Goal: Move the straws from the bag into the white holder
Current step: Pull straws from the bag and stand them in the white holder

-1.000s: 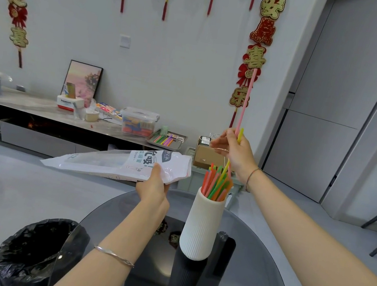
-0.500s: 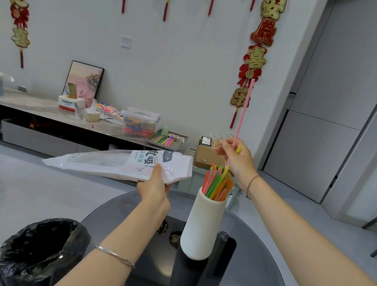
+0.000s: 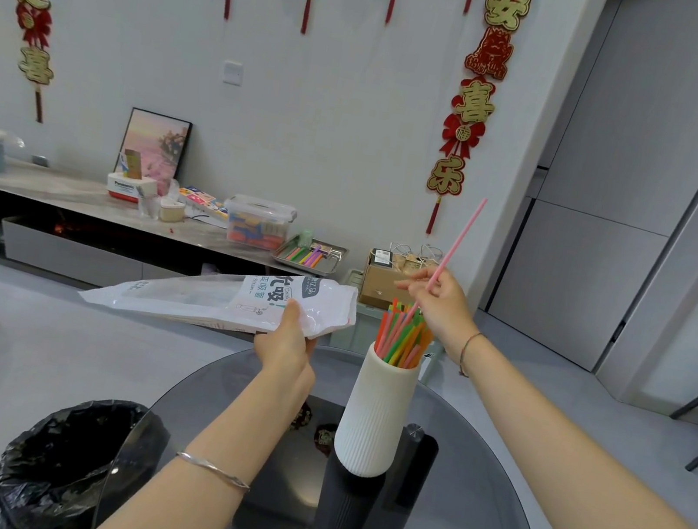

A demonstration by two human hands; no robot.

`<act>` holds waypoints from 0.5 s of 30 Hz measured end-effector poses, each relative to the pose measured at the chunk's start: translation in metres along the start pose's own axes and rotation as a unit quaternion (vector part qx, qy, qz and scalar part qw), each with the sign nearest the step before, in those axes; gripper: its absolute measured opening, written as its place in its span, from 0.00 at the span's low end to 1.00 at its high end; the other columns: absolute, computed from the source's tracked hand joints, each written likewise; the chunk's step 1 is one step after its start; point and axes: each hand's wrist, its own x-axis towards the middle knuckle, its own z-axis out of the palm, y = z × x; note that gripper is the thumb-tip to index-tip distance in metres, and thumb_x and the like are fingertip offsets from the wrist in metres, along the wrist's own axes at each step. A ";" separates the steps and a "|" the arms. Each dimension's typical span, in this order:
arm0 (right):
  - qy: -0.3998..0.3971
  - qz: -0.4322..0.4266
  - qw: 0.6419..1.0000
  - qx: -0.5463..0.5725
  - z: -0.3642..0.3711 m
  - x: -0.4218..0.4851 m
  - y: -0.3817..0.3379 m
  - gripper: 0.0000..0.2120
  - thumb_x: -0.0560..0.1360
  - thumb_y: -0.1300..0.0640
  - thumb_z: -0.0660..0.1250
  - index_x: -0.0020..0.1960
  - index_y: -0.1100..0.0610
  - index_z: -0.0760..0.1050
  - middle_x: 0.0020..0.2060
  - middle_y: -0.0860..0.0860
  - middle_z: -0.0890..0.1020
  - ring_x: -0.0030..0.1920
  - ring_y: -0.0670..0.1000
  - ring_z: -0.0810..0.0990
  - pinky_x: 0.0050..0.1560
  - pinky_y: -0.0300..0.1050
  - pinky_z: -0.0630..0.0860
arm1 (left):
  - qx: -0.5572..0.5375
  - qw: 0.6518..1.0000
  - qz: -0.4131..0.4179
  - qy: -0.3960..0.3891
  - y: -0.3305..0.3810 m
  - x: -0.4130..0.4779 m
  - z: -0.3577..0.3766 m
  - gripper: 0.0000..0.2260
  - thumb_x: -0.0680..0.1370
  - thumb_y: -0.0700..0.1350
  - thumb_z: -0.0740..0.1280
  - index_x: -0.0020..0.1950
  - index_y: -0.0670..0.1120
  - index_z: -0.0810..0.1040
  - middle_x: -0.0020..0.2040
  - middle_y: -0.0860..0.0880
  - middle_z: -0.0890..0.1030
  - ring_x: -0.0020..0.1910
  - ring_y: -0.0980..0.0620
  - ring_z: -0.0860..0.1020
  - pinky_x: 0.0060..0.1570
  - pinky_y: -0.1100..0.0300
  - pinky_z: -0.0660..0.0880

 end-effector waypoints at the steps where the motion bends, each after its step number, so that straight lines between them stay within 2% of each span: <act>1: 0.016 -0.016 1.000 0.013 -0.002 0.000 -0.001 0.05 0.79 0.61 0.59 0.54 0.57 0.68 0.48 0.50 0.83 0.53 0.49 0.77 0.38 0.33 0.71 | 0.002 1.000 0.001 0.002 0.000 0.001 0.000 0.20 0.77 0.39 0.68 0.68 0.39 0.69 0.64 0.43 0.77 0.50 0.49 0.77 0.51 0.58 0.76; 5: 0.063 -0.089 0.992 0.062 -0.007 0.000 -0.015 0.12 0.78 0.65 0.59 0.59 0.54 0.66 0.41 0.48 0.83 0.47 0.47 0.83 0.41 0.32 0.76 | 0.009 1.000 -0.002 0.004 0.001 0.003 0.000 0.21 0.76 0.39 0.68 0.68 0.39 0.69 0.64 0.43 0.77 0.49 0.49 0.77 0.49 0.59 0.75; 8: 0.016 -0.107 0.994 0.013 -0.004 -0.002 -0.018 0.20 0.78 0.67 0.57 0.67 0.52 0.63 0.45 0.50 0.83 0.45 0.46 0.83 0.42 0.36 0.78 | 0.012 1.000 -0.007 0.006 -0.001 0.003 0.000 0.20 0.76 0.40 0.68 0.67 0.39 0.69 0.63 0.43 0.78 0.49 0.50 0.78 0.49 0.59 0.76; 10: -0.039 -0.089 0.994 -0.041 -0.001 -0.006 -0.011 0.26 0.77 0.68 0.59 0.71 0.50 0.59 0.47 0.50 0.83 0.47 0.47 0.82 0.43 0.37 0.78 | 0.016 1.000 -0.005 0.006 -0.001 0.002 -0.001 0.20 0.76 0.40 0.68 0.67 0.39 0.69 0.63 0.43 0.78 0.49 0.49 0.78 0.49 0.59 0.76; 12: -0.070 -0.065 0.993 -0.066 -0.001 -0.010 -0.003 0.30 0.76 0.68 0.62 0.73 0.52 0.56 0.50 0.52 0.83 0.52 0.50 0.81 0.50 0.42 0.77 | 0.017 1.000 -0.003 0.005 -0.001 0.002 -0.001 0.20 0.76 0.40 0.68 0.67 0.39 0.69 0.63 0.43 0.77 0.49 0.49 0.78 0.49 0.59 0.76; 15: -0.040 -0.078 0.995 -0.038 -0.006 -0.012 -0.002 0.31 0.73 0.64 0.67 0.72 0.53 0.59 0.55 0.52 0.81 0.58 0.51 0.78 0.58 0.47 0.75 | 0.014 1.000 -0.001 0.006 0.001 0.002 -0.001 0.21 0.76 0.40 0.68 0.67 0.39 0.69 0.63 0.43 0.78 0.47 0.50 0.78 0.46 0.59 0.77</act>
